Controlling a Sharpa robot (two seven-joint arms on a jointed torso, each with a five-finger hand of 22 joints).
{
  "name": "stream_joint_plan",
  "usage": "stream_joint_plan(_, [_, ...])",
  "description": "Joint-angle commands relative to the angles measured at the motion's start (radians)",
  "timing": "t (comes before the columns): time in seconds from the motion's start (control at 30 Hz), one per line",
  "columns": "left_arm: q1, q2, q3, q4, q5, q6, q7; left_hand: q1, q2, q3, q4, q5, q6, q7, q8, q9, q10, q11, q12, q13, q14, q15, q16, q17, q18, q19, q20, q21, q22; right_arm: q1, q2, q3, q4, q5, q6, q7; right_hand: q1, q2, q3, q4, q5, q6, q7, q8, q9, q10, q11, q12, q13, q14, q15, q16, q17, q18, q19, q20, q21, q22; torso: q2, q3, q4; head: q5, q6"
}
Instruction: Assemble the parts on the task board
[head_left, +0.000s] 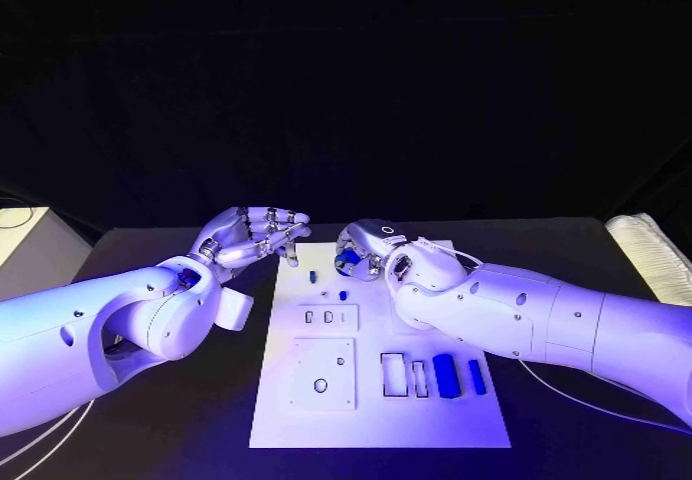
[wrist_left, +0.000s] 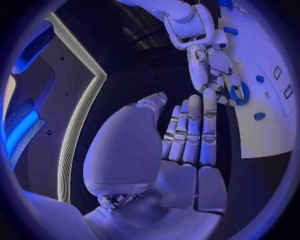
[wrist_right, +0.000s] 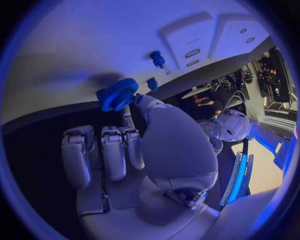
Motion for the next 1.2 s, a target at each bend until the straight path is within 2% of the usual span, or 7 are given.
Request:
stream_joint_plan(0.03, [0.001,0.003,0.001,0.002,-0.002,0.017,0.004,0.003,0.001,0.007,-0.001,-0.006,0.003,0.001,0.005,0.001,0.001,-0.001,-0.002,0.001,-0.002,-0.007,0.006,0.001,0.013,-0.008,-0.001,0.003,0.001,-0.005,0.002,-0.003,-0.01,-0.015,0.02,0.002,-0.006,-0.009,0.01,-0.001,-0.007,0.003,0.004,-0.001,-0.002,0.105,-0.008,0.002,0.263,0.106,-0.008,0.004,0.263,-0.014,0.103,-0.006,0.002,0.263,0.0,0.0013,-0.0024,0.002,-0.003])
stream_joint_plan(0.33, [0.002,0.005,0.001,0.0,-0.002,0.016,0.003,0.001,0.0,0.007,0.0,-0.007,0.002,0.002,0.004,0.002,0.0,-0.001,-0.003,0.001,-0.003,-0.007,0.006,0.0,0.013,-0.01,-0.001,0.006,0.003,-0.011,0.008,-0.007,-0.022,-0.01,0.039,0.007,-0.021,-0.019,0.023,-0.007,-0.025,0.002,0.007,-0.008,-0.006,0.105,-0.006,0.002,0.263,0.106,-0.006,0.004,0.263,-0.014,0.103,-0.005,0.002,0.263,-0.001,0.002,-0.0027,0.003,-0.003])
stream_joint_plan(0.7, [0.002,0.004,0.001,0.0,-0.002,0.015,0.001,0.001,0.0,0.008,0.0,-0.008,0.001,0.002,0.004,0.002,0.0,0.0,-0.003,0.001,-0.003,-0.006,0.006,0.0,0.013,-0.011,-0.001,0.007,0.004,-0.012,0.009,-0.008,-0.029,0.014,0.02,0.037,-0.026,-0.022,0.032,-0.011,-0.03,-0.002,0.009,-0.014,-0.009,0.099,-0.004,-0.006,0.257,0.106,-0.005,0.004,0.263,-0.014,0.103,-0.004,0.002,0.263,0.0,0.0023,-0.0032,0.007,-0.002])
stream_joint_plan(0.8, [0.002,0.004,0.001,-0.001,-0.002,0.014,0.0,0.0,0.0,0.008,0.0,-0.008,0.001,0.002,0.004,0.002,-0.001,0.0,-0.003,0.0,-0.003,-0.006,0.006,0.0,0.013,-0.012,-0.001,0.008,0.004,-0.012,0.011,-0.008,-0.033,0.026,0.008,0.053,-0.04,-0.029,0.059,-0.023,-0.033,-0.005,0.011,-0.022,-0.014,0.02,-0.004,-0.117,0.168,0.106,-0.004,0.004,0.263,-0.014,0.103,-0.002,0.002,0.263,0.0,0.0021,-0.0028,0.007,-0.002])
stream_joint_plan(0.87, [0.002,0.004,0.001,-0.001,-0.002,0.014,0.0,0.0,0.0,0.008,0.0,-0.008,0.001,0.002,0.004,0.002,-0.001,0.0,-0.003,0.0,-0.003,-0.006,0.006,0.0,0.013,-0.012,-0.001,0.008,0.004,-0.012,0.011,-0.009,-0.036,0.033,0.001,0.063,-0.057,-0.042,0.095,-0.039,-0.035,-0.004,0.007,-0.024,-0.015,-0.119,-0.01,-0.354,-0.017,0.102,-0.007,-0.001,0.247,-0.014,0.103,-0.004,0.002,0.263,0.0,0.0019,-0.0024,0.008,-0.002])
stream_joint_plan(1.0, [0.002,0.003,0.001,-0.001,-0.002,0.014,0.0,0.0,0.0,0.008,0.0,-0.008,0.001,0.002,0.004,0.002,-0.001,0.0,-0.003,0.0,-0.003,-0.006,0.006,0.0,0.013,-0.012,-0.001,0.008,0.004,-0.012,0.011,-0.009,-0.039,0.042,-0.005,0.08,-0.083,-0.059,0.14,-0.059,-0.041,-0.006,0.004,-0.023,-0.014,-0.249,-0.014,-0.653,-0.254,0.097,-0.011,-0.008,0.227,-0.014,0.103,-0.009,0.002,0.263,-0.001,0.0015,-0.0018,0.007,-0.002])
stream_joint_plan(1.2, [0.002,0.003,0.001,-0.001,-0.002,0.014,-0.001,0.0,0.0,0.008,0.0,-0.008,0.001,0.002,0.004,0.002,-0.001,0.0,-0.003,0.0,-0.003,-0.006,0.006,0.0,0.013,-0.012,-0.001,0.008,0.004,-0.012,0.011,-0.009,-0.042,0.052,-0.009,0.097,-0.105,-0.073,0.171,-0.076,-0.046,-0.011,0.004,-0.022,-0.011,-0.329,-0.015,-0.888,-0.447,0.096,-0.012,-0.011,0.219,-0.014,0.103,-0.01,0.002,0.263,0.0,0.0017,-0.0027,0.008,-0.002])
